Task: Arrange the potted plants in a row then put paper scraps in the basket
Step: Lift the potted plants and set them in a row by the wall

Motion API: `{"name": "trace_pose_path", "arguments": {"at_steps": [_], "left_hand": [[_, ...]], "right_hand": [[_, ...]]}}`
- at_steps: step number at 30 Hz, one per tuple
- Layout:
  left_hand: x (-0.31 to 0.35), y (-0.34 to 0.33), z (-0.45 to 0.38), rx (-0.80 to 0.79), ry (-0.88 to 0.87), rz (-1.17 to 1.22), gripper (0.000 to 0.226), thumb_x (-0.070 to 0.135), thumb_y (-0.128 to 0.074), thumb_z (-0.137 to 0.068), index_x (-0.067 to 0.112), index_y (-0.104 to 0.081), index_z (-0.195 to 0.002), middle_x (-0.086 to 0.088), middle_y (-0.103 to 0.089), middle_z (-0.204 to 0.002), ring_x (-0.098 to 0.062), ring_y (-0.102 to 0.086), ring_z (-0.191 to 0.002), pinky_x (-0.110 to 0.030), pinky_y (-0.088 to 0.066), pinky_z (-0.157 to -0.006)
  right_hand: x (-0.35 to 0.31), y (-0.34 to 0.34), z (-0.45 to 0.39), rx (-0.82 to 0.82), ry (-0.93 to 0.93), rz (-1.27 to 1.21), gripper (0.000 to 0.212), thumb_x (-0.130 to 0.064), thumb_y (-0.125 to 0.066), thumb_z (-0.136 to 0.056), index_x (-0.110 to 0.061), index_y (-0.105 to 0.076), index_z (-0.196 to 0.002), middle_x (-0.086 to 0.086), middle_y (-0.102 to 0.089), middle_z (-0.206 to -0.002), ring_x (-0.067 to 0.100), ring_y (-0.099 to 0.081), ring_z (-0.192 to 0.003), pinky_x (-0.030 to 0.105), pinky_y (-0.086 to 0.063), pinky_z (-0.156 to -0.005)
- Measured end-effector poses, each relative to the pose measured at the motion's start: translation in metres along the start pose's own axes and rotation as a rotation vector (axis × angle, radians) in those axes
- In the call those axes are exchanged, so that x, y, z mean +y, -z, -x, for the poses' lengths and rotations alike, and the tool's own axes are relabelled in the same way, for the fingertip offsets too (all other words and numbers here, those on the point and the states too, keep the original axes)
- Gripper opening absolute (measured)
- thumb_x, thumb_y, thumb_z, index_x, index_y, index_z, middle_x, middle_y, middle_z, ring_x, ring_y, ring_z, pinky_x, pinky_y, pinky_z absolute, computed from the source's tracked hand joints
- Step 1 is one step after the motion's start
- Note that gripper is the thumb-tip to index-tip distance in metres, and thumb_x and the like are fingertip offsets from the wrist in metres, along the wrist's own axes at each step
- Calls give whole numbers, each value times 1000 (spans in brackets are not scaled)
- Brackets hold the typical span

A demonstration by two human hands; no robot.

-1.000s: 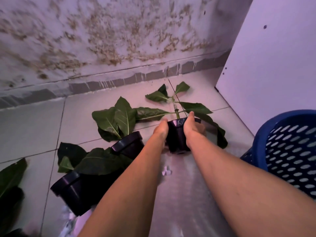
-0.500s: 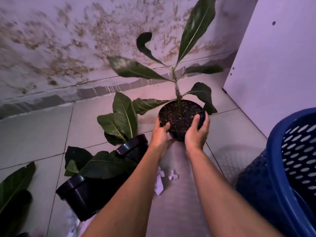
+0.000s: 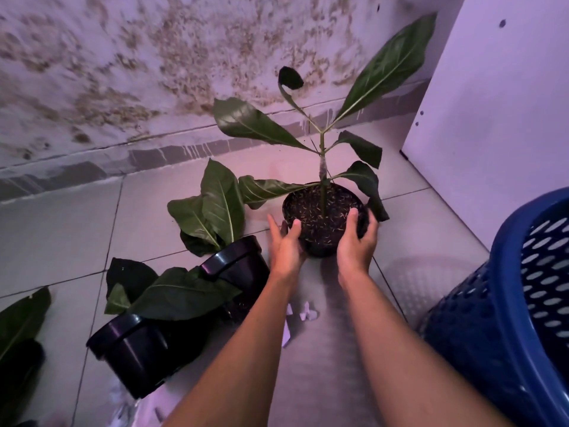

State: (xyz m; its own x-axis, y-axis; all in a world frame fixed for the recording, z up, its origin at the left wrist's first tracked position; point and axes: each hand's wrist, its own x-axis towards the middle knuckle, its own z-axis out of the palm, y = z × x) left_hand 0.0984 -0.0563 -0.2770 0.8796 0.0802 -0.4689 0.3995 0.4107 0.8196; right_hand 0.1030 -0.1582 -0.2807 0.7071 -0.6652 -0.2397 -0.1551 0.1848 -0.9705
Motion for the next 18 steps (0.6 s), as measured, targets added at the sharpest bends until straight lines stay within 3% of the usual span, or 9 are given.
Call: {"name": "trace_pose_path", "arguments": {"at_steps": [5, 9, 13, 16, 18], "left_hand": [[-21, -7, 15, 22, -51, 13, 57, 32, -53, -105, 45, -32, -156, 8, -44, -160, -18, -50, -141, -48, -41, -118], [-21, -7, -1, 40, -53, -11, 51, 46, -50, -97, 41, -50, -147, 6, -56, -152, -17, -53, -139, -47, -39, -120], [2, -15, -5, 80, 26, 38, 43, 29, -40, -108, 8, -56, -142, -14, -65, -139, -29, -59, -132, -50, -44, -116], [9, -18, -8, 60, 58, -26, 36, 28, -40, -107, 10, -67, -123, -12, -75, -116, -30, -68, -120, -48, -51, -109], [14, -18, -9, 47, 65, -63, 35, 30, -41, -106, 12, -71, -113, -13, -77, -113, -28, -71, -113, -48, -53, -107]], "right_hand": [[-4, 7, -1, -84, -185, -79, 44, -42, -60, -101, -23, -60, -141, -8, -63, -119, 8, -58, -104, 24, -44, -92], [7, 7, 9, -13, -119, -24, 48, -44, -68, -96, -21, -61, -137, 0, -69, -127, 17, -66, -112, 26, -49, -96], [19, -3, 27, 90, -66, 15, 62, -42, -76, -89, -14, -49, -137, 3, -61, -127, 23, -63, -116, 24, -44, -96], [18, -9, 34, 156, -7, 19, 74, -34, -82, -86, -5, -42, -141, 9, -49, -131, 31, -51, -131, 29, -41, -108], [17, -11, 38, 156, -15, 48, 82, -35, -83, -84, -2, -38, -143, 18, -45, -140, 32, -42, -137, 29, -34, -113]]}}
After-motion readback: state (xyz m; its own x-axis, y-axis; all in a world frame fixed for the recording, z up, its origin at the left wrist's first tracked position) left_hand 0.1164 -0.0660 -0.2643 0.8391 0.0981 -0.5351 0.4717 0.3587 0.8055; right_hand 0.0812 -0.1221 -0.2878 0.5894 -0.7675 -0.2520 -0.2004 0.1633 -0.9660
